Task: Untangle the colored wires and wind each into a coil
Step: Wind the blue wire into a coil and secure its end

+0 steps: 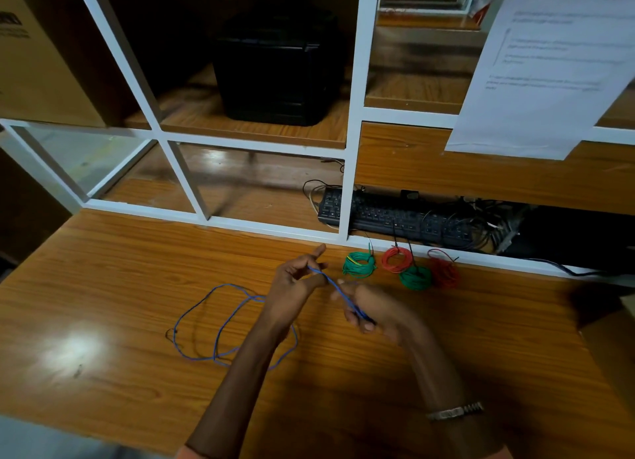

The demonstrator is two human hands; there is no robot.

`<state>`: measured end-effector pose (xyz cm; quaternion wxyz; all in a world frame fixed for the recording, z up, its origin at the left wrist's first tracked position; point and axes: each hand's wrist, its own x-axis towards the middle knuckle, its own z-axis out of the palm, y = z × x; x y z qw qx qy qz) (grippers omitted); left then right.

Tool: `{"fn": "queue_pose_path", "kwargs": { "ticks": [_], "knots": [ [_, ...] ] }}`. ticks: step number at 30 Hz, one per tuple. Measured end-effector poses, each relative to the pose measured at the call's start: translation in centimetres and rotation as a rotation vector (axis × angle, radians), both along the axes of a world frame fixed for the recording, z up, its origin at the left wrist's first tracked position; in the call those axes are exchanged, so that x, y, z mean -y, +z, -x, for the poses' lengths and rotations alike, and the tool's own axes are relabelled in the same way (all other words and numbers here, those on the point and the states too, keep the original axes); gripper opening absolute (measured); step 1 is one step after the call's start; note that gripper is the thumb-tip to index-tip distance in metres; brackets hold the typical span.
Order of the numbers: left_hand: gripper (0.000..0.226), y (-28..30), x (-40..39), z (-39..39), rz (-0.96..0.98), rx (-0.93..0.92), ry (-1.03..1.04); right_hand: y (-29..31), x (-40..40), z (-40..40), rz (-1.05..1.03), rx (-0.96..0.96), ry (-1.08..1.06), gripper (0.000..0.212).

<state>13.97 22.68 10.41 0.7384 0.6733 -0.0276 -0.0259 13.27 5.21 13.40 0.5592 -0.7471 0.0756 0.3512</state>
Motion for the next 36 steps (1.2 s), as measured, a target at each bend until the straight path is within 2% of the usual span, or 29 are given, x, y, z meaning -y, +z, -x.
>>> {"fn": "queue_pose_path", "kwargs": {
  "ticks": [2,4,6,9,11,14,17,20,22,23,25,27,28,31,33,36],
  "knots": [
    [0.019,-0.2,0.7,-0.2,-0.019,-0.043,0.01,0.4,0.6,-0.1,-0.231,-0.127,0.123,0.088],
    [0.013,-0.6,1.6,-0.3,0.0,-0.09,-0.019,1.0,1.2,-0.1,-0.497,-0.269,0.286,0.103],
    [0.013,-0.8,2.5,-0.4,0.065,-0.154,-0.013,2.0,1.8,0.2,-0.683,-0.344,0.445,0.101],
    [0.036,-0.6,3.5,0.0,0.144,-0.306,0.009,3.2,2.7,0.9,-0.895,-0.296,0.562,0.096],
    [0.037,-0.7,4.6,0.6,0.076,-0.326,0.024,4.3,3.5,0.8,-1.072,-0.208,0.514,0.091],
    [0.019,-1.0,6.5,1.5,0.037,-0.399,0.06,5.8,5.5,-0.3,-1.368,-0.044,0.384,0.085],
    [0.015,-1.9,8.2,2.3,0.021,-0.404,0.063,6.7,7.7,-1.9,-1.517,0.094,0.034,0.069],
    [0.034,-2.4,9.2,3.2,-0.026,-0.26,0.144,5.8,9.5,-4.0,-1.436,0.226,-0.429,0.059],
    [0.04,-2.2,9.7,3.7,-0.105,-0.1,0.186,4.3,10.2,-5.2,-1.274,0.3,-0.573,0.052],
    [0.032,-2.0,9.9,4.0,-0.143,-0.031,0.199,3.6,10.2,-5.5,-1.107,0.348,-0.597,0.05],
    [0.023,-1.0,10.4,4.3,-0.232,0.102,0.227,0.9,9.6,-5.8,-0.598,0.395,-0.587,0.043],
    [0.032,-0.3,10.8,4.3,-0.321,0.231,0.257,-1.2,8.7,-4.7,-0.108,0.349,-0.468,0.05],
    [0.038,-0.3,10.8,4.2,-0.35,0.277,0.276,-1.7,8.6,-4.0,0.0,0.307,-0.385,0.055],
    [0.035,-0.9,10.1,3.2,-0.345,0.26,0.282,-0.7,8.3,-1.7,-0.005,0.156,-0.127,0.059],
    [0.021,-0.9,9.7,2.8,-0.304,0.206,0.258,0.4,8.0,-0.3,-0.042,0.083,0.048,0.076],
    [0.014,-0.9,9.0,2.2,-0.215,0.15,0.302,1.1,7.9,0.8,-0.147,-0.04,0.245,0.103]
  ]
}}
